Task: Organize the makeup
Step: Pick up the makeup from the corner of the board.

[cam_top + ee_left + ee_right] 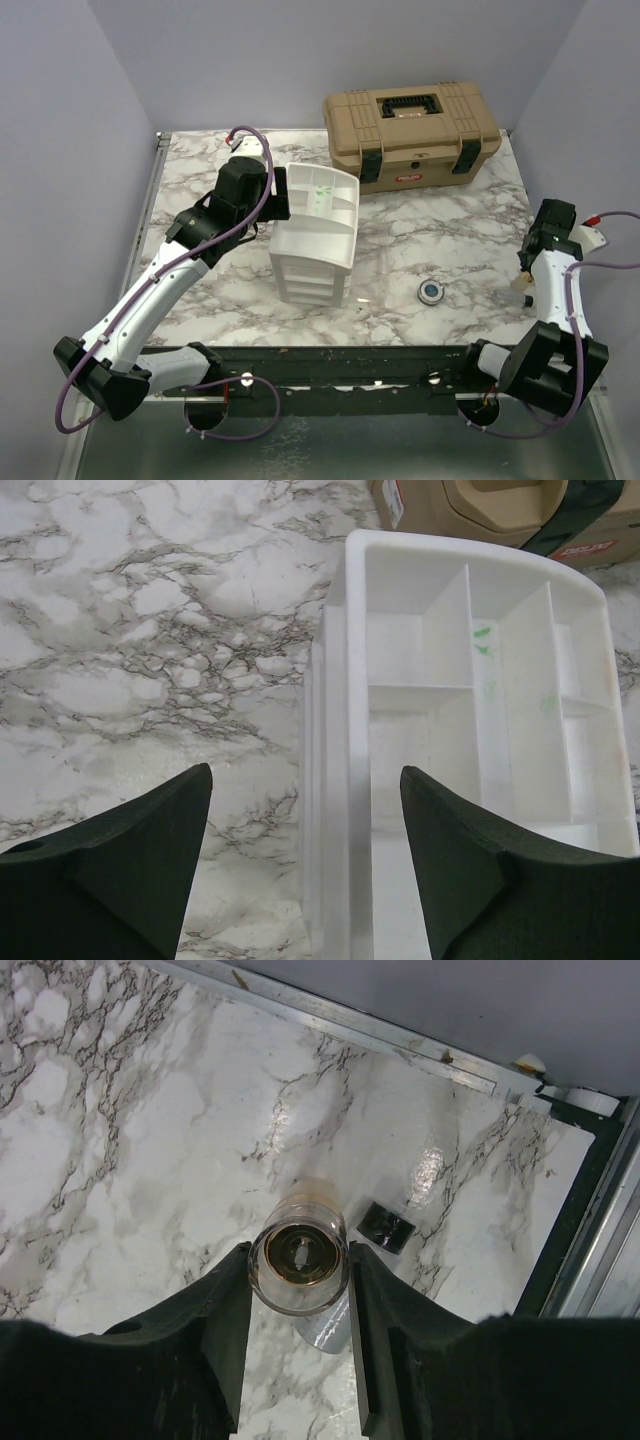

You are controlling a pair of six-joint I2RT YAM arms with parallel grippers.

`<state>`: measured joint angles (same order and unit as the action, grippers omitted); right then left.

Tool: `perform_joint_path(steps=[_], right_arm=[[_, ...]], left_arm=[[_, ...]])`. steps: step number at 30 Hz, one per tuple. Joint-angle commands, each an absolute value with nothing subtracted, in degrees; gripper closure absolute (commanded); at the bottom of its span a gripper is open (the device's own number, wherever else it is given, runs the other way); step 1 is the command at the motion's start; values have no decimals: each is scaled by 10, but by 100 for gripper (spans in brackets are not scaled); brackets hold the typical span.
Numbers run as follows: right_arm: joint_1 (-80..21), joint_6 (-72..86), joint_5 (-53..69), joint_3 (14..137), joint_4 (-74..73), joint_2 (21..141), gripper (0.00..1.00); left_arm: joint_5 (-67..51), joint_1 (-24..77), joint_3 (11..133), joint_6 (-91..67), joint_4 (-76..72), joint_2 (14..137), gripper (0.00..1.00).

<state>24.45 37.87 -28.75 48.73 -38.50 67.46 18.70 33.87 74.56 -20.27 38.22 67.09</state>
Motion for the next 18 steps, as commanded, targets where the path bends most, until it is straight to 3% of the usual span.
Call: perform_joint_path(steps=[1, 7, 10, 18], right_arm=[[248, 370, -291, 487, -368, 639, 73], [248, 333, -208, 511, -353, 602, 73], [248, 319, -121, 526, -348, 596, 79], [247, 307, 234, 517, -262, 594, 82]], left_arm=[[198, 337, 751, -196, 374, 673, 22], [198, 337, 750, -200, 374, 674, 22], [195, 338, 749, -201, 374, 678, 22], [181, 337, 743, -204, 374, 681, 22]])
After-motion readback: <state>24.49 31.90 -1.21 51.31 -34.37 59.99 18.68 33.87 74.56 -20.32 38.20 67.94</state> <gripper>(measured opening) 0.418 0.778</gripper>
